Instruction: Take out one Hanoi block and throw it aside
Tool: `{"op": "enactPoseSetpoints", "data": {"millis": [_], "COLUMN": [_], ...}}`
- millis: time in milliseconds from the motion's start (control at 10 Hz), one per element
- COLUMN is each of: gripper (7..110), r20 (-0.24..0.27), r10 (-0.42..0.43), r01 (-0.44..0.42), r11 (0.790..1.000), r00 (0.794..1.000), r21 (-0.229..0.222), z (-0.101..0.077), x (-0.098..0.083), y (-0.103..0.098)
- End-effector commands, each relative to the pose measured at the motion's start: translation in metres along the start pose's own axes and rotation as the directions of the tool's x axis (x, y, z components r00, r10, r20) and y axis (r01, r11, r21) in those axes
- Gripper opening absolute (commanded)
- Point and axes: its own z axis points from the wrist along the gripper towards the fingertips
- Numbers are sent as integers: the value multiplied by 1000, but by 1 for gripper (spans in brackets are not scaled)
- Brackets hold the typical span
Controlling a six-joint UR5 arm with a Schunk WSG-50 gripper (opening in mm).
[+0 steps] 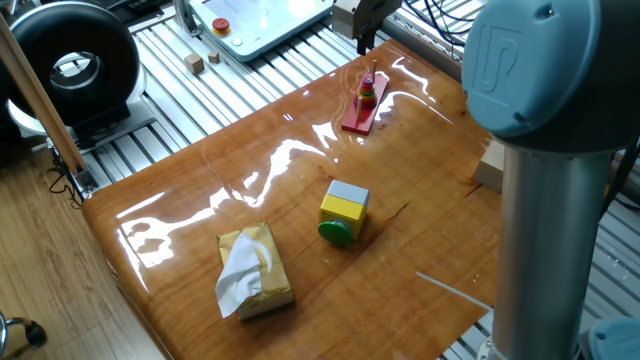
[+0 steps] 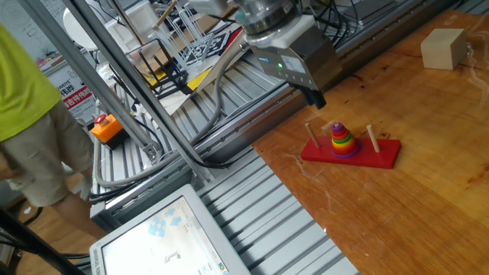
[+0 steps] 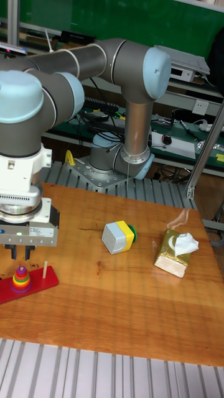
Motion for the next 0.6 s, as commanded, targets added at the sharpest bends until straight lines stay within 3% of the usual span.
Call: {"op": "enactPoseSetpoints", "data": {"millis": [0, 500], "gripper": [22, 22], "r20": [10, 9], "r10": [-6, -19], "r01": [6, 19], "r11": [1000, 1000], "r00": [1000, 1000], "r21": [-4, -13], "z": [12, 14], "x": [0, 5], "y": [1, 1]}}
